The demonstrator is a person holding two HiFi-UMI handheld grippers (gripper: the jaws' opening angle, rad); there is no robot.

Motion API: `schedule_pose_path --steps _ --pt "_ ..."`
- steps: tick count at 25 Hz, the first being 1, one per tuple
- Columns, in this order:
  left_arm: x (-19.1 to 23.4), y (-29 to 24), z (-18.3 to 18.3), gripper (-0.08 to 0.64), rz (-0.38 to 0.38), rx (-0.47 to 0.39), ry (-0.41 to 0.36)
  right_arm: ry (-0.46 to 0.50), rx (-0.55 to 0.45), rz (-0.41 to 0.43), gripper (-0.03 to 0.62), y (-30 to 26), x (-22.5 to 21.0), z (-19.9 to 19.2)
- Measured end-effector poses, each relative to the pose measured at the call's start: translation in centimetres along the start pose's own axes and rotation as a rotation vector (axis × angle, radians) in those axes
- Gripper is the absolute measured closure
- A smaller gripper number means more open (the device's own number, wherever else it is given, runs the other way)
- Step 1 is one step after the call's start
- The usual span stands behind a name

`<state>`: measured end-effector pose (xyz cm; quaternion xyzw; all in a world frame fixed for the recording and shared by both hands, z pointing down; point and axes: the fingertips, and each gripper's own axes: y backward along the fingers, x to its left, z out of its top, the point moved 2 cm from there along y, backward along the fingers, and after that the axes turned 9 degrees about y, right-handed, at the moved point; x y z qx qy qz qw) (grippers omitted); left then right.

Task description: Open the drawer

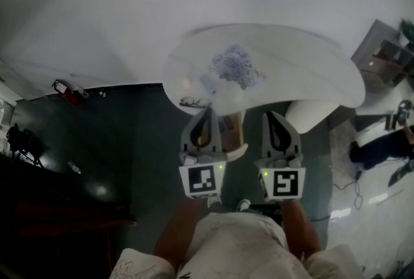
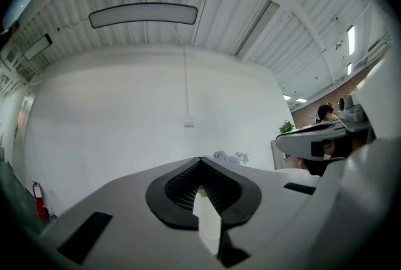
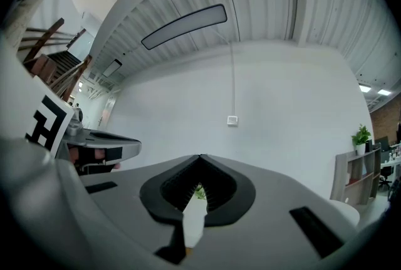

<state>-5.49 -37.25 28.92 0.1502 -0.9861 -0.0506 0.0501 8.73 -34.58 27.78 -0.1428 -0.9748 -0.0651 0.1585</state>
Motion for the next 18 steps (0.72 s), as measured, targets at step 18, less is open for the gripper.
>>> schedule_pose_path --steps 18 --pt "0.63 0.69 0.15 0.558 0.014 -0.011 0.013 0.019 0.01 0.007 0.588 0.09 0.41 -0.15"
